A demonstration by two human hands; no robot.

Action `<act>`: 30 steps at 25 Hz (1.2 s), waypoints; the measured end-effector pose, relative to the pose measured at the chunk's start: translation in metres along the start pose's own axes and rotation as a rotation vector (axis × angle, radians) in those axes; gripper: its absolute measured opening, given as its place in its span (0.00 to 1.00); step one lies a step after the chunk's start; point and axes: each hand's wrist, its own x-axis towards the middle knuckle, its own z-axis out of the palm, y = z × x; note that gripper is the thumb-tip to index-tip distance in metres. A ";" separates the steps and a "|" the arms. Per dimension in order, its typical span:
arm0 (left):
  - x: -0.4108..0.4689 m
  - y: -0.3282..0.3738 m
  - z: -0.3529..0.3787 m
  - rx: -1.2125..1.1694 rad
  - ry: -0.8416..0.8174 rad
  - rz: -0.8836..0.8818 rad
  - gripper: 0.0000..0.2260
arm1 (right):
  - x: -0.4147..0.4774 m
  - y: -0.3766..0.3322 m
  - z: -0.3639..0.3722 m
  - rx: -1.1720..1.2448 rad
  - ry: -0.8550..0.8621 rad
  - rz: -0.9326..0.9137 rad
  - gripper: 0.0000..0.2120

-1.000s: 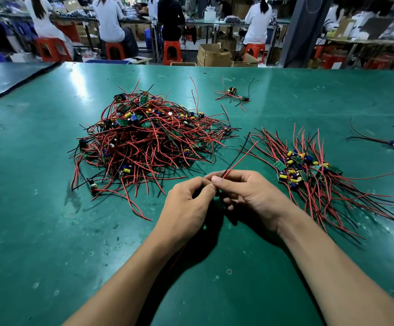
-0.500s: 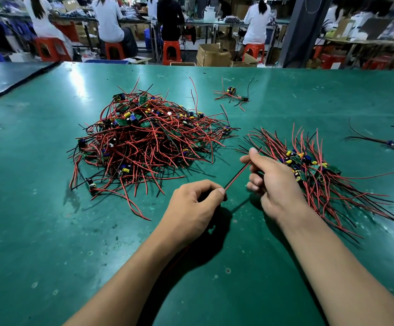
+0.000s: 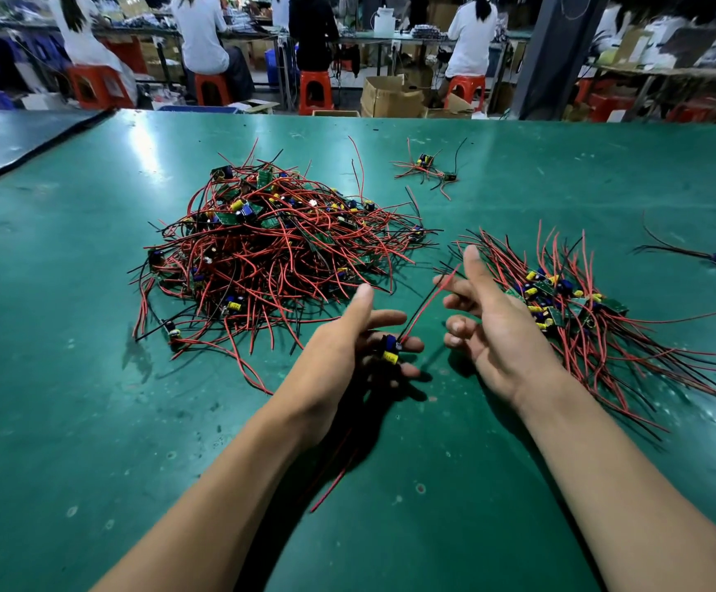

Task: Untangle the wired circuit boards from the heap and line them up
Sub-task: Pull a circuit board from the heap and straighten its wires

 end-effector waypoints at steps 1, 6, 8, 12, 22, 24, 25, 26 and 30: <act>0.000 0.001 -0.001 -0.045 -0.008 -0.019 0.28 | 0.000 0.001 0.000 -0.022 -0.011 -0.003 0.34; 0.004 0.005 -0.006 -0.106 -0.007 -0.006 0.34 | -0.001 0.003 -0.001 -0.065 -0.012 -0.016 0.34; 0.006 0.005 -0.006 -0.113 0.009 0.002 0.35 | -0.003 0.001 0.001 -0.080 -0.017 -0.020 0.32; 0.010 0.003 -0.006 -0.181 0.032 0.041 0.35 | -0.016 0.002 0.010 -0.164 -0.112 -0.004 0.26; 0.011 -0.006 -0.002 -0.162 -0.031 0.040 0.34 | -0.027 0.012 0.024 -0.567 0.001 -0.350 0.16; 0.010 -0.007 -0.001 -0.109 0.001 0.036 0.33 | -0.018 0.006 0.010 -0.613 0.100 -0.376 0.16; 0.009 -0.007 -0.001 -0.092 0.013 0.034 0.33 | -0.013 0.002 0.003 -0.648 0.165 -0.388 0.16; 0.009 -0.006 -0.001 -0.085 0.022 0.032 0.32 | -0.008 -0.002 -0.006 -0.689 0.238 -0.408 0.15; 0.008 -0.003 0.000 -0.081 0.050 0.024 0.31 | 0.002 -0.018 -0.035 -0.840 0.512 -0.447 0.12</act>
